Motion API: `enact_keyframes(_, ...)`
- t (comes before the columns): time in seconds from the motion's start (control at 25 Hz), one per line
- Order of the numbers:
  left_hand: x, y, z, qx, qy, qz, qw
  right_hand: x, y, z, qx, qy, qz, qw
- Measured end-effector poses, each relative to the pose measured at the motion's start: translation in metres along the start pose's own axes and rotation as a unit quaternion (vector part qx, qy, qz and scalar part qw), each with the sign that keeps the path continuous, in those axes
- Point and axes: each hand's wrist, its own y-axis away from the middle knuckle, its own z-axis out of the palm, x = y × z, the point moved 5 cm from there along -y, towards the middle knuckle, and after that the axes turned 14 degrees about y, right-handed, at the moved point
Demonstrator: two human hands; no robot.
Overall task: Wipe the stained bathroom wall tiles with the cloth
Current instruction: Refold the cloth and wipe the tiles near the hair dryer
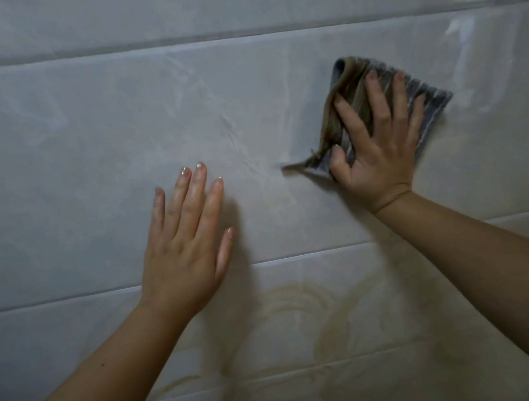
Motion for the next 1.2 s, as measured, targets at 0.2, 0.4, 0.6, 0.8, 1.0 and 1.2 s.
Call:
enact_keyframes(0.2, -0.015, 0.032, 0.004, -0.009, 0.007, -0.023, 1.000, -0.005, 0.099, 0.003, -0.046, -0.006, -0.015, 0.999)
enact_keyframes(0.4, -0.071, 0.075, -0.025, -0.011, -0.023, -0.069, 0.997, -0.082, 0.118, -0.005, -0.048, -0.025, 0.021, 0.998)
enact_keyframes(0.6, -0.122, 0.130, -0.062, -0.031, -0.050, -0.108, 0.992, -0.209, 0.105, -0.021, -0.035, -0.043, -0.019, 0.998)
enact_keyframes(0.8, -0.181, 0.176, -0.102, -0.033, -0.063, -0.144, 0.987, -0.322, 0.089, -0.034, -0.015, -0.056, -0.098, 0.994)
enact_keyframes(1.0, -0.223, 0.203, -0.117, -0.022, -0.043, -0.175, 0.983, -0.410, 0.066, -0.046, -0.012, -0.069, -0.164, 0.984)
enact_keyframes(1.2, -0.236, 0.230, -0.107, -0.009, -0.023, -0.194, 0.981, -0.473, 0.048, -0.057, -0.010, -0.097, -0.200, 0.975)
